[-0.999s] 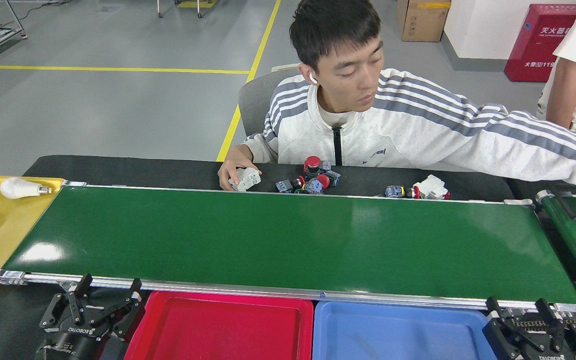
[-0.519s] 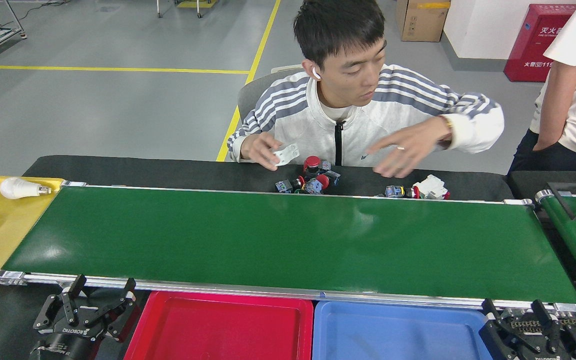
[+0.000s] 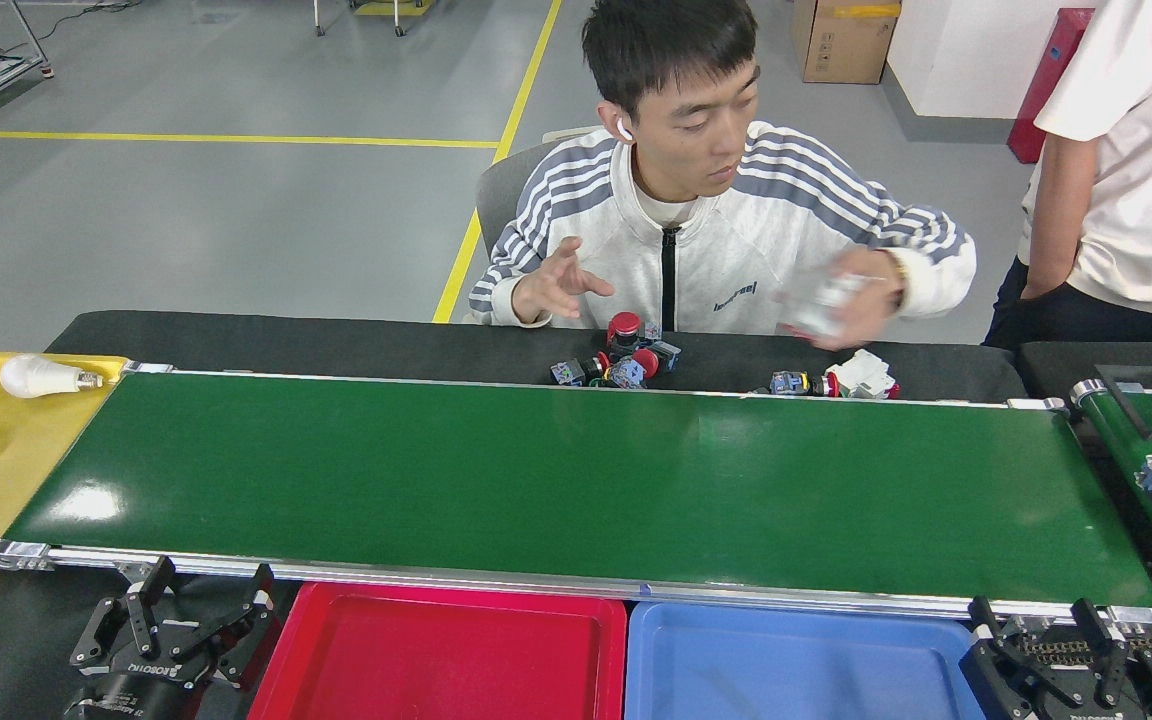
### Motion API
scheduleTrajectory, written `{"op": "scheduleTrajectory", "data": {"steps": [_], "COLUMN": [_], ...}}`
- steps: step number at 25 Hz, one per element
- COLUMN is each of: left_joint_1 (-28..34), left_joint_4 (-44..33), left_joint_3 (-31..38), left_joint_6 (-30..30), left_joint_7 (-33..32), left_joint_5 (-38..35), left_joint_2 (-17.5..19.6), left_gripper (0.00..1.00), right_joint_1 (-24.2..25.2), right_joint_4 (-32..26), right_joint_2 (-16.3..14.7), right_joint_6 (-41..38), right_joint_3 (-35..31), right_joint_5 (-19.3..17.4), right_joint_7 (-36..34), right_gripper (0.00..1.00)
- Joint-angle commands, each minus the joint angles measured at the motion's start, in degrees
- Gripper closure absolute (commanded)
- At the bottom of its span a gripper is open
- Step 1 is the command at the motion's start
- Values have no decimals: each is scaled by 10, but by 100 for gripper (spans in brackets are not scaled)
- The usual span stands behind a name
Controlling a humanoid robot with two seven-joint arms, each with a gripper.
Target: Pick switch part from conveyor to tray
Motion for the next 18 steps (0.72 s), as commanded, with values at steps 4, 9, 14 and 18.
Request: {"op": "scheduleTrajectory", "data": {"steps": [4, 9, 14, 18], "left_joint_1": [4, 0, -3, -6], "left_joint_4": [-5, -7, -9, -4], "left_joint_3": [-6, -28, -53, -47], "left_joint_6": [41, 45, 47, 34], "left_joint_7": [6, 6, 6, 6], "left_joint_5": [2, 4, 5, 5], "left_joint_2": [9, 37, 49, 47], "left_gripper": [0, 0, 0, 0], "right_joint_1": [7, 22, 1, -26], "right_joint_4": [-5, -5, 10, 40], "right_joint_2": [18, 22, 14, 7], "right_joint_6": [0, 2, 69, 69], "right_joint_3": [2, 8, 26, 34], "right_joint_5": [4, 15, 20, 21], "right_joint_7": [-51, -55, -53, -46], "right_gripper": [2, 2, 2, 2]}}
